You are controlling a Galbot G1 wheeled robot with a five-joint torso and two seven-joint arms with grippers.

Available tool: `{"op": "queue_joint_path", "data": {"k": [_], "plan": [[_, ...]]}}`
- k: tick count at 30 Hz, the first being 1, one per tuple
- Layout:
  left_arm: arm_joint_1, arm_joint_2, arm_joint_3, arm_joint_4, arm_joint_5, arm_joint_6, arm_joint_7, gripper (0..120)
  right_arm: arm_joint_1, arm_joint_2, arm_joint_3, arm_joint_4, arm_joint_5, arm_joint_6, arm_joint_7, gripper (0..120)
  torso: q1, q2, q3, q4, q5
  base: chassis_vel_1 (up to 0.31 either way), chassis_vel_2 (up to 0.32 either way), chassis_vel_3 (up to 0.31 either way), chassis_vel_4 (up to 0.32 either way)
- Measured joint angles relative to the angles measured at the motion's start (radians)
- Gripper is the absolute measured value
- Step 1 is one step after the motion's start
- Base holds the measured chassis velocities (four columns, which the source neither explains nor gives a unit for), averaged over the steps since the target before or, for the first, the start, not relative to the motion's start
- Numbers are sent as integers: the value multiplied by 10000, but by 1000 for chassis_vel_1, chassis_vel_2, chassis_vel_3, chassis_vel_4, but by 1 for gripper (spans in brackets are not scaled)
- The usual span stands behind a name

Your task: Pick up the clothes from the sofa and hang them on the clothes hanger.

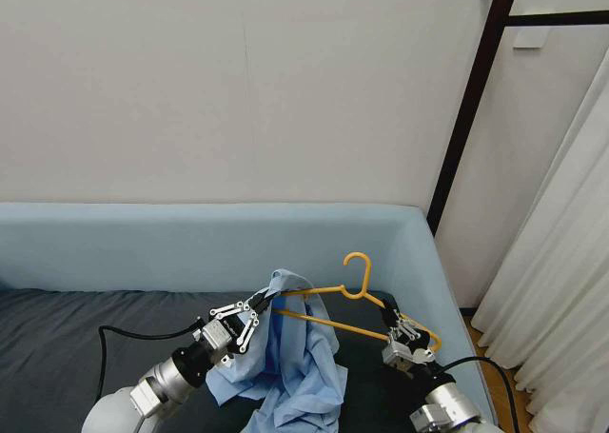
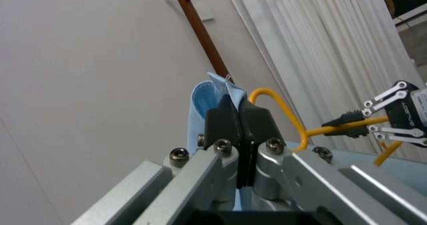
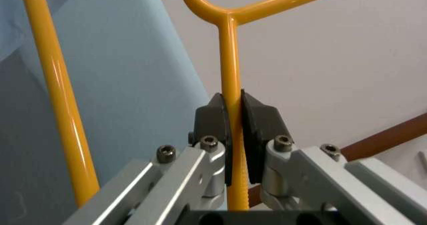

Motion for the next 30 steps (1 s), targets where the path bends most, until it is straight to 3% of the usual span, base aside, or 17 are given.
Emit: {"op": "queue_joint_path", "data": {"k": [8, 14, 20, 30], "plan": [[-111, 65, 21, 164, -9, -6, 101, 0, 50, -154, 118, 483, -84, 105, 96, 4, 1, 0, 0, 0, -1, 0, 0, 0, 0], [-385, -69, 152, 446, 14, -1, 18, 0, -498, 9, -18, 1111, -967, 625, 116, 4, 0, 1, 0, 0, -2, 0, 0, 0, 0], [-544, -125, 287, 525, 18, 70, -5, 0, -772, 307, -192, 1120, -1963, 1052, 144, 4, 0, 2, 0, 0, 0, 0, 0, 0, 0], [-569, -178, 568, 481, -196, 35, 641, 0, -553, 557, -409, 894, -1921, 1143, 35, 4, 0, 2, 0, -1, 0, 0, 0, 0, 0]]}}
